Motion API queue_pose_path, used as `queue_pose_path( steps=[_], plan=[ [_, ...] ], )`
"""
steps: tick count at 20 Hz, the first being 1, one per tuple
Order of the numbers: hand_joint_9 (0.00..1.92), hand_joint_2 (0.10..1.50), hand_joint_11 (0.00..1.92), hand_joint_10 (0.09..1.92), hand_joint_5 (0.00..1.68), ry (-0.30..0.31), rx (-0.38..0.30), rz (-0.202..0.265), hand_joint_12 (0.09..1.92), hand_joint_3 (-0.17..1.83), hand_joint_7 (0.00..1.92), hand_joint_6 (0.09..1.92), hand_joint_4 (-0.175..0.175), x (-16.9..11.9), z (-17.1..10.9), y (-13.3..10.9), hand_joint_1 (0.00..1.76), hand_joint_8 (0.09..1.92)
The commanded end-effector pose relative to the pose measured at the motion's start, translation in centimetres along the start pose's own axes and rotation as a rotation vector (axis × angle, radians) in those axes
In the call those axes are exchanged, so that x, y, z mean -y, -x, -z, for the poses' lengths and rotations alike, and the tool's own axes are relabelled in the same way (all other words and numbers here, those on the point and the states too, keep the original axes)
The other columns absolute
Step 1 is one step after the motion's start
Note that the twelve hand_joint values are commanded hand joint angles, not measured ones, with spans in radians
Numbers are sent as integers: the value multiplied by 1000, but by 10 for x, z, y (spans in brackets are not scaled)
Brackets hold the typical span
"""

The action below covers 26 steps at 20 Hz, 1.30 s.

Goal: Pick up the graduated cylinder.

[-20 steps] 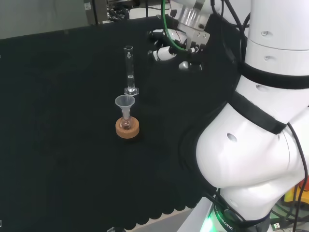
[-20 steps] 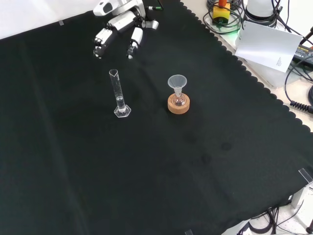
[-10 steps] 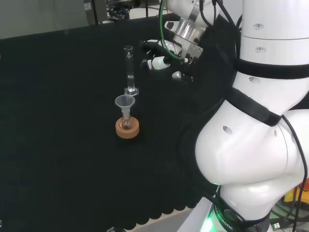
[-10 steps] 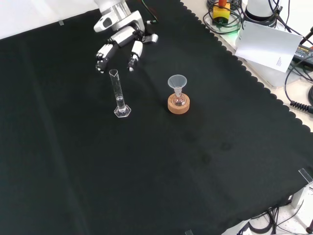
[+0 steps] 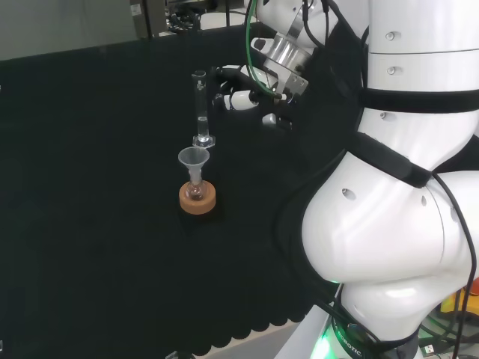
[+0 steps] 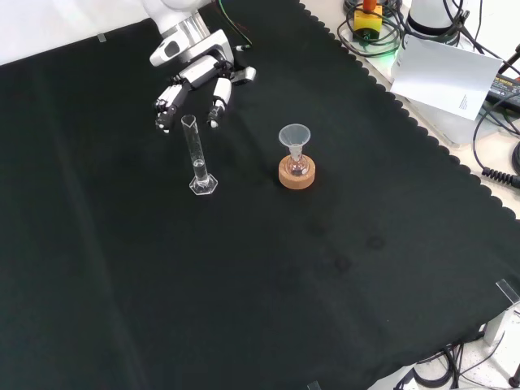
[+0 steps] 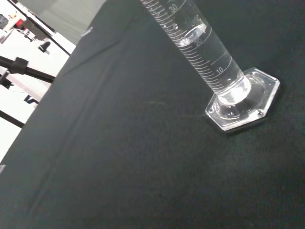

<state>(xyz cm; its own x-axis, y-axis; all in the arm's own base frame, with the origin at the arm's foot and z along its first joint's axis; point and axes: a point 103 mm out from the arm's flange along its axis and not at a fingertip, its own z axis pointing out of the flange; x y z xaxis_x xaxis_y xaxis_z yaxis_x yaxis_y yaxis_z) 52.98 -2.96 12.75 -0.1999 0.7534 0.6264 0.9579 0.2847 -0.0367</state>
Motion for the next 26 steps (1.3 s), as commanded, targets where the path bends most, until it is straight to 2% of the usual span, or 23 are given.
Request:
queue_pose_path(
  steps=[1,7,17,21,26],
  plan=[
    [462,1039,237,615,452,25,-21,46,1356,-175,257,87,-45,0,-6,4,863,632],
    [548,1006,281,572,488,32,-68,93,1334,-175,360,87,-44,-7,-17,2,915,621],
    [542,994,288,553,447,79,-137,100,1326,-175,319,87,-47,-20,-32,1,943,599],
    [542,985,292,551,414,117,-164,112,1325,-175,311,87,-51,-23,-37,-1,950,600],
    [591,980,340,557,450,145,-205,119,1317,-175,356,87,-51,-26,-43,-1,982,620]
  ],
)
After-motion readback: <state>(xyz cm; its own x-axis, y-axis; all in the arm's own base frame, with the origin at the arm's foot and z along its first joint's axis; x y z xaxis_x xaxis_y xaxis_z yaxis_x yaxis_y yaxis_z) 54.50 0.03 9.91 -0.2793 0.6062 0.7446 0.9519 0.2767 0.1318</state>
